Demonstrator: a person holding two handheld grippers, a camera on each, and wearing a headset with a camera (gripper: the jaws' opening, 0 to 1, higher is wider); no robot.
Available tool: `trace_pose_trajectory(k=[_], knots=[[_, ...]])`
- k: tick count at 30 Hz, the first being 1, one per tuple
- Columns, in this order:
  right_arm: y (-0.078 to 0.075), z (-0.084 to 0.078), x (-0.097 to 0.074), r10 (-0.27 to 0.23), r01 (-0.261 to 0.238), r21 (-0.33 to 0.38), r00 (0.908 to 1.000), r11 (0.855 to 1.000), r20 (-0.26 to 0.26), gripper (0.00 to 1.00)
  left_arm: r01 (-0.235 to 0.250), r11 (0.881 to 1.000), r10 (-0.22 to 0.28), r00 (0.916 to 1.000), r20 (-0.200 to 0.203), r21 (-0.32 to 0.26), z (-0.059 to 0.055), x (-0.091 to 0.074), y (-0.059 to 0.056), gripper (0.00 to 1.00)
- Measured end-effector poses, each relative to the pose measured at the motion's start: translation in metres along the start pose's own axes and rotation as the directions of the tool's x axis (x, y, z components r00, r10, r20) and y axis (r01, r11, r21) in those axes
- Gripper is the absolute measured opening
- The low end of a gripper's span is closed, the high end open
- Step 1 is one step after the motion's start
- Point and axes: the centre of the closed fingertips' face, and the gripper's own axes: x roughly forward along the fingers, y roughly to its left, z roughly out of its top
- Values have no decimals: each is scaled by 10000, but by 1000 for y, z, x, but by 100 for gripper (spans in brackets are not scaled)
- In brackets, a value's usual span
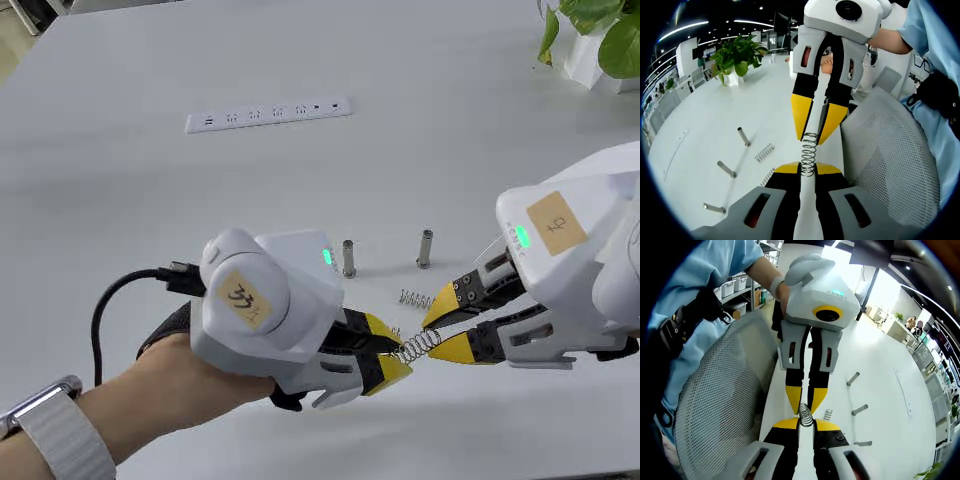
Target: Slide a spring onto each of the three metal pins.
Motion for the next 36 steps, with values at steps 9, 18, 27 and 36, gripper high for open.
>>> trace_pose_trajectory(k=[9, 18, 27, 36], knots=[[0, -2, -1, 147, -147, 13, 9999, 9999, -1, 7, -185, 9970, 176, 9998, 126, 749, 1, -1, -3, 6], [0, 12, -10, 287, -369, 773, 9940, 9963, 1055, 25, -345, 9922, 321, 9992, 223, 1196, 2, -5, -3, 6], [0, 10, -5, 379, -455, 754, 9944, 9961, 988, 20, -442, 9895, 327, 9959, 848, 1373, 16, -8, -3, 6], [0, 8, -1, 563, -621, 654, 9946, 9959, 876, 15, -413, 9890, 277, 9950, 963, 1418, 20, -7, -4, 6]])
